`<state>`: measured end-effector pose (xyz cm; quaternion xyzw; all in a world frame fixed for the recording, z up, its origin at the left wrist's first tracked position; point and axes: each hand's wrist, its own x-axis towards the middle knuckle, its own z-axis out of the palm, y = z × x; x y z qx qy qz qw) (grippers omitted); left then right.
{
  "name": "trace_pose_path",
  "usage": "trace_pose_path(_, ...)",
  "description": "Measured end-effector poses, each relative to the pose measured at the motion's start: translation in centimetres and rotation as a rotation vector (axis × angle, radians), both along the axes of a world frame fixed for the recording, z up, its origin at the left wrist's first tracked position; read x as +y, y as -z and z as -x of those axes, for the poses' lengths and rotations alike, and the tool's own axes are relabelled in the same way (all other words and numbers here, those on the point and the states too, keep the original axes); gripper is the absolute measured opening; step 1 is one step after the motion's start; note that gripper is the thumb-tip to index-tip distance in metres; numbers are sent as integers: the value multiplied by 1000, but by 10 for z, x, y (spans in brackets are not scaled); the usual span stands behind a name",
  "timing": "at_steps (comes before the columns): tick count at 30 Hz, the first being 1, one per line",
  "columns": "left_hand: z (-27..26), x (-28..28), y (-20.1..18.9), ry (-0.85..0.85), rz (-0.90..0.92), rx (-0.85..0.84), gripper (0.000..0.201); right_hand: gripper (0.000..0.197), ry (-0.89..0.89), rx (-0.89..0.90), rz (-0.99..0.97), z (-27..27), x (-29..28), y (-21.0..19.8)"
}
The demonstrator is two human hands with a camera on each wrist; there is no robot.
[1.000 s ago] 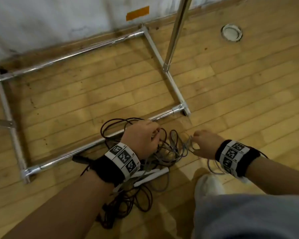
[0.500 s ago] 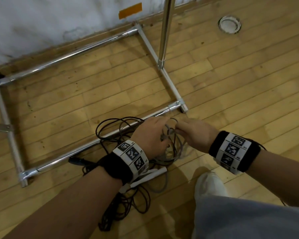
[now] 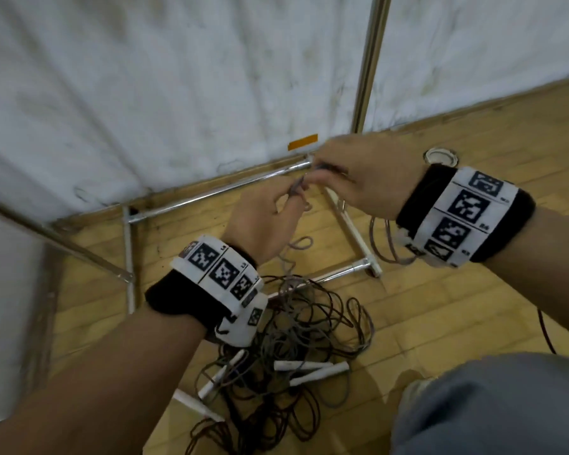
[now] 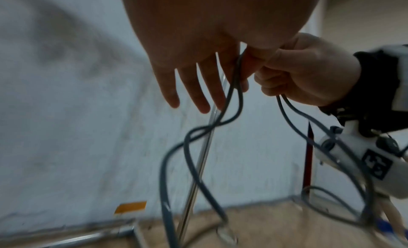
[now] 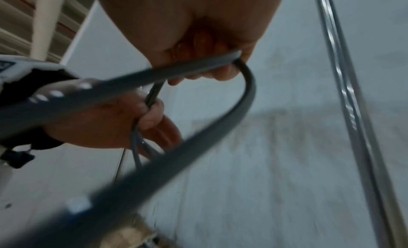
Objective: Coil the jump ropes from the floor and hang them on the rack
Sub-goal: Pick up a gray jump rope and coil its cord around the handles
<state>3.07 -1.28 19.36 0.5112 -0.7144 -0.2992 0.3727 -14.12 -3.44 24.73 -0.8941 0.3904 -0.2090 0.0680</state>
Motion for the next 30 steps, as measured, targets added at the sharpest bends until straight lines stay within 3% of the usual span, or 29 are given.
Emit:
trace_pose_path(3, -16, 8, -49, -8, -71, 148, 20, 31, 8, -60, 147, -25, 7, -54)
trace_pose_path(6, -34, 24, -82, -61, -120, 140, 29, 31, 23, -124, 252, -51, 19, -98)
trace_pose_path(9, -52, 45, -100, -98, -148, 99, 28, 33, 57, -222, 372, -72, 35, -134)
trace_pose_path(13, -81, 80, -112, -117, -170, -106, 28, 29, 104, -418, 479, -84, 48, -179)
trace_pose_path(15, -91, 98, -126, -174, -190, 65, 31, 29, 143, -388, 438, -86, 47, -190)
trace_pose_path(18, -97, 118, -158, -227, -187, 363, 31, 31, 260, -174, 270, -94, 50, -178)
trace_pose_path(20, -97, 130, -179, -224, -209, 528, 29, 36, 285, -134, 116, -104, 61, -161)
trace_pose_path(22, -99, 140, -197, -225, -234, 634, 26, 36, 263, -277, 10, -115, 78, -146)
trace_pose_path(24, -102, 148, -210, -224, -248, 700, 23, 27, 252, -537, -5, -126, 100, -132)
trace_pose_path(26, -105, 155, -219, -224, -232, 756, 22, 34, 201, -747, -99, -134, 124, -120)
trace_pose_path(30, -106, 158, -232, -234, -138, 829, 21, 35, -48, -736, -396, -137, 149, -98)
